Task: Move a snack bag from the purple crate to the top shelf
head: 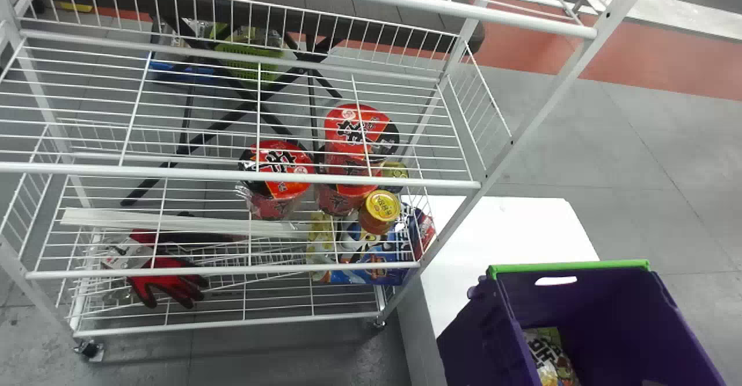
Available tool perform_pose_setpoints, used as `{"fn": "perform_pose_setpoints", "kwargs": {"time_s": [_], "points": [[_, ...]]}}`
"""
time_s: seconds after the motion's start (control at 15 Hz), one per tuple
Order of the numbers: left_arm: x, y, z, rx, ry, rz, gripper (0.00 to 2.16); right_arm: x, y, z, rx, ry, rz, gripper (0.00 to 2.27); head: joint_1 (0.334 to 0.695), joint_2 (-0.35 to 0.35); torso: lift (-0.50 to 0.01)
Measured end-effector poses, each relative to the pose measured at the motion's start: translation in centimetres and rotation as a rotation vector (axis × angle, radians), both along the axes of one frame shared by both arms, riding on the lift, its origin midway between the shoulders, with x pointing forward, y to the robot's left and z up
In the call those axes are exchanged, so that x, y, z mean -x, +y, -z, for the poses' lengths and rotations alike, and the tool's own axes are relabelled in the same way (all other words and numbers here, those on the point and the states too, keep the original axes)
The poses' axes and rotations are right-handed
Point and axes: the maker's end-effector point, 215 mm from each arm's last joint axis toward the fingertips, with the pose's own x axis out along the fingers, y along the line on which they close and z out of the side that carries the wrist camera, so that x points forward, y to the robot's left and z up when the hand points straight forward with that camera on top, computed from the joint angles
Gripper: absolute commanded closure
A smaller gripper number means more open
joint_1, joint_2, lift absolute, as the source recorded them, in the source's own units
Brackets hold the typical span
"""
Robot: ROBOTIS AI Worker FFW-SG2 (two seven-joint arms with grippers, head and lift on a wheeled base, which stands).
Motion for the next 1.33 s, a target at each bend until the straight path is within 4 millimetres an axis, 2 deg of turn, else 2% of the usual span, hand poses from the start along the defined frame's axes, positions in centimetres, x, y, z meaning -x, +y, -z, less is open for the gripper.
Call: {"fn": "perform_pose_setpoints", "kwargs": {"time_s": [0.2,0.33,0.67,0.87,1.33], "points": [[0.0,0.0,0.2,-0.001,0.007,0.001,0.12,-2.2,0.3,-0.1,0.000,-0.103,0.007,2.25,0.695,-0.350,-0.356],[0.0,0.0,0.2,-0.004,0.014,0.003,0.12,-2.9,1.0,-0.1,-0.010,-0.138,0.017,2.25,0.695,-0.350,-0.348],[0.1,-0.1,0.3,-0.011,0.027,0.013,0.12,-2.8,2.6,-0.1,-0.033,-0.141,0.025,2.25,0.695,-0.350,-0.329],[0.1,0.0,0.6,-0.016,0.041,0.016,0.12,-2.7,2.4,-0.5,-0.031,-0.159,0.034,2.25,0.695,-0.350,-0.317],[0.2,-0.5,0.9,-0.011,0.045,0.021,0.12,-4.6,2.9,-1.1,-0.020,-0.252,0.026,2.25,0.695,-0.350,-0.289]]}}
